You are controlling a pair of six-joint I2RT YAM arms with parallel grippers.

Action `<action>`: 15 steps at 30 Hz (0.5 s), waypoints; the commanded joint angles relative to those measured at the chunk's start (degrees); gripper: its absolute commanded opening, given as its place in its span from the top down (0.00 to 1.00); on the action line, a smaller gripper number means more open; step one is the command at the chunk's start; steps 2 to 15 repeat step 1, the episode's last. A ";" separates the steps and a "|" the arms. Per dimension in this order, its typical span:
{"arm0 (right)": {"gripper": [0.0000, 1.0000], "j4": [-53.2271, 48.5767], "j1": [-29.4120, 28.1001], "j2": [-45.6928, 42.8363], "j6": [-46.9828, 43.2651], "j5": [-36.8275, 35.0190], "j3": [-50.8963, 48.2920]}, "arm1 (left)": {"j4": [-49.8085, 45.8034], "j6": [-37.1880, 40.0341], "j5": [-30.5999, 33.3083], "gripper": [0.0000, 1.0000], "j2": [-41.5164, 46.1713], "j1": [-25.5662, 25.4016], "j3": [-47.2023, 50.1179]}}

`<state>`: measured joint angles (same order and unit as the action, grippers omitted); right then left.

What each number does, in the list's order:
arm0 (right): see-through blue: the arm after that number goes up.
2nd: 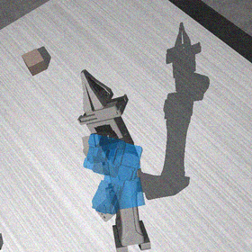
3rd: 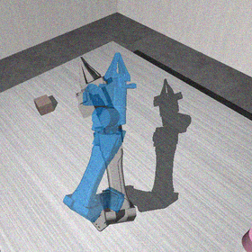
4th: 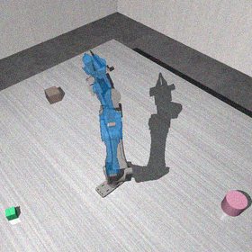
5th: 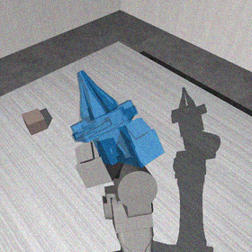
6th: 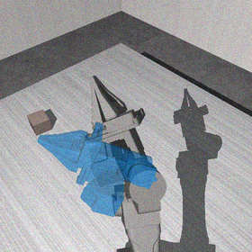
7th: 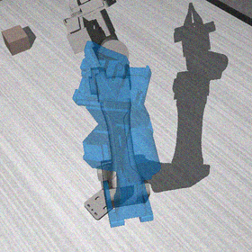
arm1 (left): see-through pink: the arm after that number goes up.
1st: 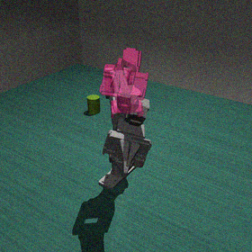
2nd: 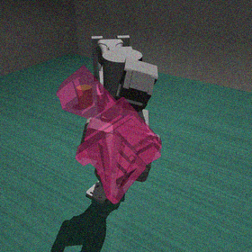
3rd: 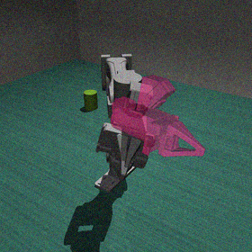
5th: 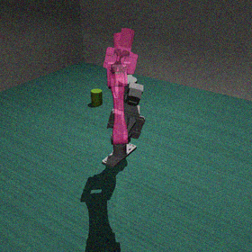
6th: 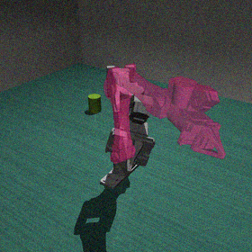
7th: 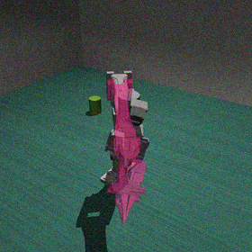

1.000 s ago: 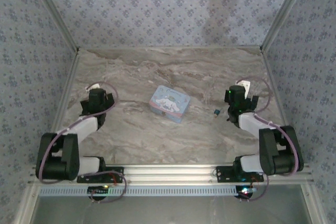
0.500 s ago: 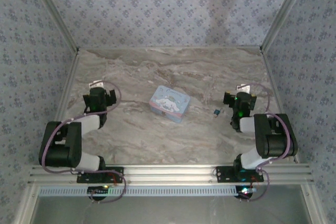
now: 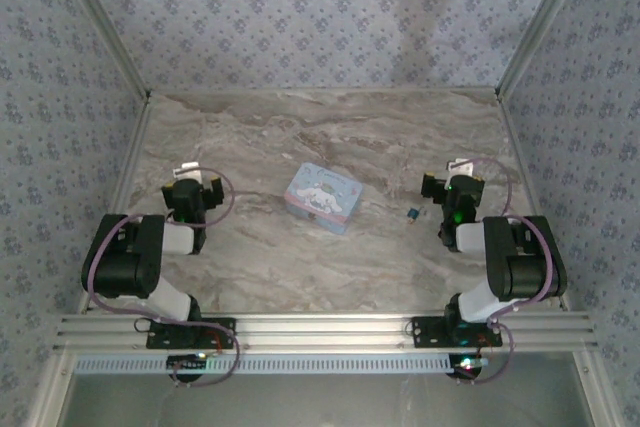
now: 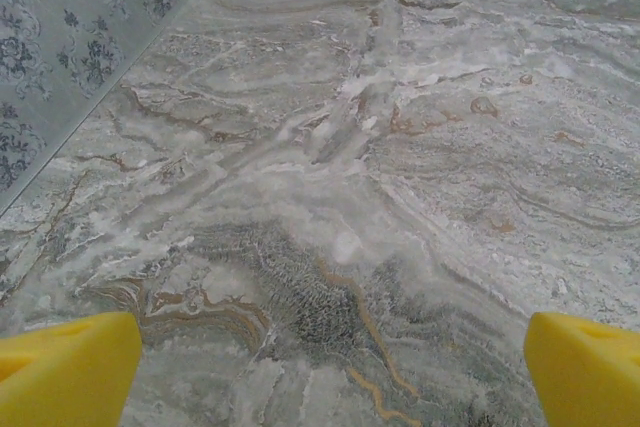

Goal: Unlock the padlock with the key

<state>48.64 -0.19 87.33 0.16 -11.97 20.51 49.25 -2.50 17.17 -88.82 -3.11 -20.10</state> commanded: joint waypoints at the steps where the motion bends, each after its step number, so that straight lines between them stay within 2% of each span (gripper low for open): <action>1: 0.00 0.76 0.19 0.04 0.01 0.45 0.62 | 2.56 1.11 -0.01 0.02 0.78 -0.39 -1.17; 15: 0.00 0.76 0.19 0.04 0.01 0.45 0.62 | 2.56 1.11 -0.01 0.02 0.78 -0.39 -1.17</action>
